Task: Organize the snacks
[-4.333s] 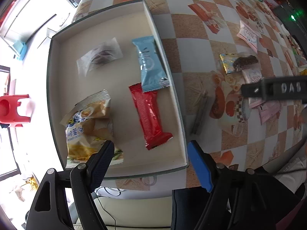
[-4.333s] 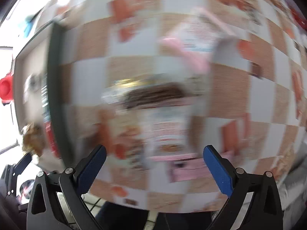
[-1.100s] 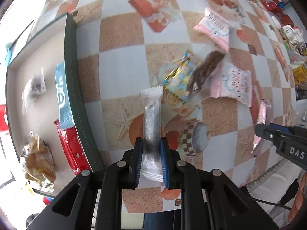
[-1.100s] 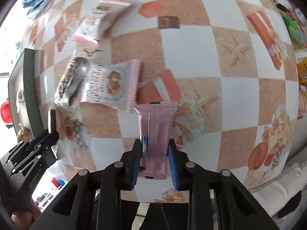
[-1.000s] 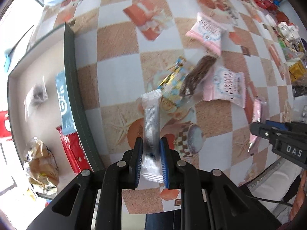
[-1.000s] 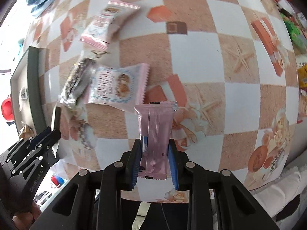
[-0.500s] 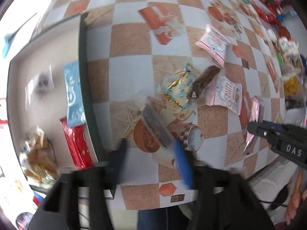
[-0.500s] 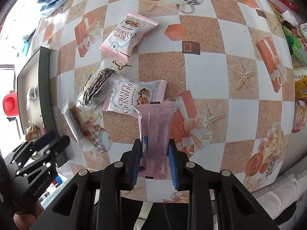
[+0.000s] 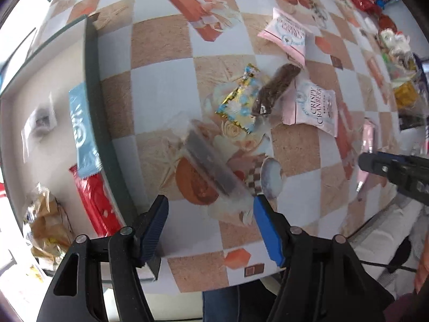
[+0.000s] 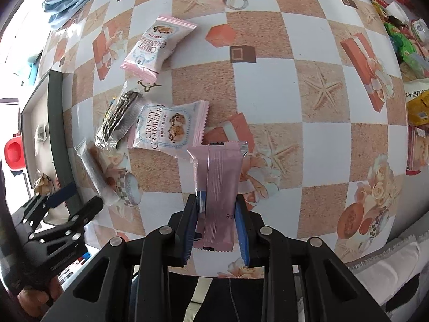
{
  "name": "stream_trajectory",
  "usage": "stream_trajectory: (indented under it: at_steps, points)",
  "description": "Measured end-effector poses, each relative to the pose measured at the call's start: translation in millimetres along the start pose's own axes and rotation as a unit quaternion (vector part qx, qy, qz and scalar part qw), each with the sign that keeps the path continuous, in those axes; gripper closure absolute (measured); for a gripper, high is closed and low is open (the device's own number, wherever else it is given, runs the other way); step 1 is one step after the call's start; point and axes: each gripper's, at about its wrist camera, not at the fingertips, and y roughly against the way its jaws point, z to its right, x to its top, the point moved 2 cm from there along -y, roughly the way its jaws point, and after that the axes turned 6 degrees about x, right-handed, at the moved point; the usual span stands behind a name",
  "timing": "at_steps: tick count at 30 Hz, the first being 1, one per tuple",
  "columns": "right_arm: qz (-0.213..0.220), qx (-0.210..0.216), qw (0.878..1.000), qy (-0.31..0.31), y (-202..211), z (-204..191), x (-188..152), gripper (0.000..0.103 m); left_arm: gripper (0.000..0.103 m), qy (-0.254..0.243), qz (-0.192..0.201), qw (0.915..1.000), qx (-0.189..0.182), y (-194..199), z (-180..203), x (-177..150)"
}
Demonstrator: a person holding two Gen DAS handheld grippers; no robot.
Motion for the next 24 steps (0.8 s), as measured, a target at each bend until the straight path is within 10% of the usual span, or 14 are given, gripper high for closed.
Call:
stream_trajectory:
  at_steps: [12,19,24]
  points:
    - [-0.008,0.009,1.000,-0.004,-8.5,22.0,-3.6,0.074,0.027,0.142,-0.048,0.9874,-0.050,-11.3,-45.4,18.7]
    - [-0.002,-0.003,1.000,0.006,0.8,30.5,-4.4,0.074,0.027,0.167,-0.088,0.9820,-0.010,-29.8,-24.7,32.2]
    - [0.000,-0.005,1.000,0.014,4.8,28.3,-3.5,0.074,0.058,0.134,-0.075,0.9876,0.036,-21.0,-9.6,42.3]
